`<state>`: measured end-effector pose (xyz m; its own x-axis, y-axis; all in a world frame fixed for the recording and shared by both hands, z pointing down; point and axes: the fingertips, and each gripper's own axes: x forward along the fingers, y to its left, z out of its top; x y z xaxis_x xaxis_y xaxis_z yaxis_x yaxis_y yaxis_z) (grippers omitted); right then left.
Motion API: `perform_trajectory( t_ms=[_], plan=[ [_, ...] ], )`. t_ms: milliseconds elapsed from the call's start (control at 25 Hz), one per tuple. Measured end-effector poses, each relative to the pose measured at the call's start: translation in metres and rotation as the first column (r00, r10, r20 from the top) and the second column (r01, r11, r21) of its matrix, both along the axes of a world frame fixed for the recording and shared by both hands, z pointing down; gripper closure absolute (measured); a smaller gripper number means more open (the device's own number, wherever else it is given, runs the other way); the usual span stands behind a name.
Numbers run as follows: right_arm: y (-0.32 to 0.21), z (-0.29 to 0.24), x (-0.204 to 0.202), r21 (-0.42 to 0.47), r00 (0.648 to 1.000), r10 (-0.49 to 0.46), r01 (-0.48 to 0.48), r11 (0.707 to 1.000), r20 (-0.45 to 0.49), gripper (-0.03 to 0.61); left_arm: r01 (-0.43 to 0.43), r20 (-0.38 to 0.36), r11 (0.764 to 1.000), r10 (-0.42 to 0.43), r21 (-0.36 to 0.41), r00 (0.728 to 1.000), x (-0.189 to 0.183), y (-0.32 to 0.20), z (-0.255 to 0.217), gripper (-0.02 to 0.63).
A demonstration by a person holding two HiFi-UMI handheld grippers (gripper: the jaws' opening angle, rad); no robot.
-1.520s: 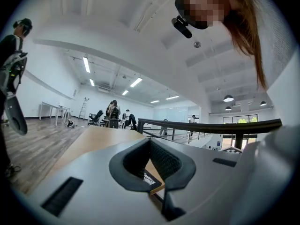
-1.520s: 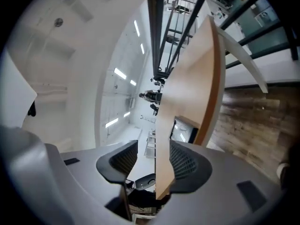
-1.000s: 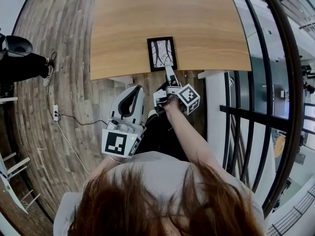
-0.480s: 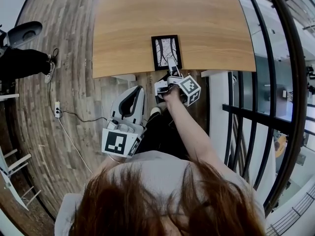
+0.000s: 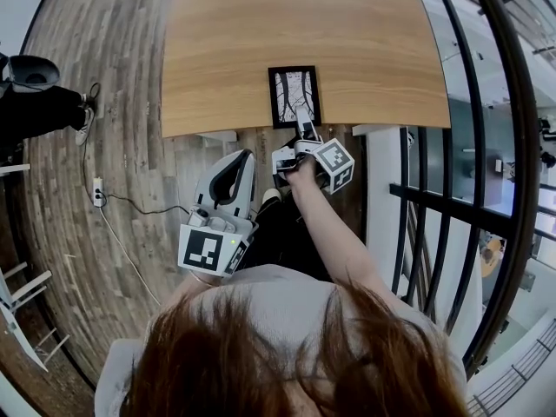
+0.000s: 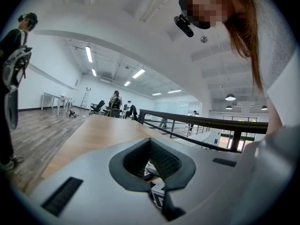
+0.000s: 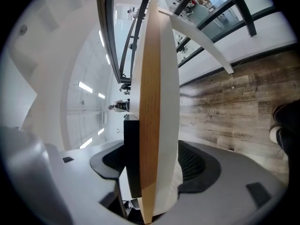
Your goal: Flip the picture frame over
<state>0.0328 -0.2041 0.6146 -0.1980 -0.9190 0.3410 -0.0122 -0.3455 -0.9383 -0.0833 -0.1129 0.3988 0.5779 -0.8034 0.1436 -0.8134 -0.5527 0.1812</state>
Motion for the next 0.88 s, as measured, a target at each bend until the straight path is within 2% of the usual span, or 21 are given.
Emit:
perform_trajectory(
  t_ms=[160, 360, 520, 680, 760, 880],
  plan=[
    [0.012, 0.0, -0.001, -0.013, 0.999, 0.003, -0.003, 1.0, 0.046, 0.268, 0.001, 0.004, 1.0, -0.001, -0.021, 1.0, 0.002, -0.001, 0.003, 0.607],
    [0.017, -0.003, -0.002, -0.028, 1.0, -0.029, 0.029, 0.999, 0.004, 0.27, 0.0, 0.002, 0.999, 0.0, -0.034, 1.0, 0.002, -0.003, 0.005, 0.607],
    [0.021, -0.003, 0.0, -0.04, 0.998, 0.003, -0.001, 0.999, 0.06, 0.272, -0.007, -0.002, 1.0, 0.007, -0.029, 1.0, 0.004, -0.001, 0.003, 0.607],
    [0.026, -0.003, -0.001, -0.041, 0.998, -0.007, 0.01, 0.999, 0.062, 0.275, -0.007, -0.004, 1.0, 0.007, -0.028, 1.0, 0.003, 0.003, 0.005, 0.607],
    [0.026, -0.007, 0.0, -0.023, 0.999, -0.012, 0.013, 1.0, 0.053, 0.304, -0.008, -0.004, 1.0, 0.008, -0.029, 1.0, 0.003, 0.005, 0.005, 0.607],
    [0.021, -0.021, 0.003, 0.015, 0.999, -0.036, 0.037, 0.999, -0.025, 0.438, -0.012, -0.001, 0.999, 0.012, -0.033, 1.0, 0.005, 0.005, 0.006, 0.607]
  ],
)
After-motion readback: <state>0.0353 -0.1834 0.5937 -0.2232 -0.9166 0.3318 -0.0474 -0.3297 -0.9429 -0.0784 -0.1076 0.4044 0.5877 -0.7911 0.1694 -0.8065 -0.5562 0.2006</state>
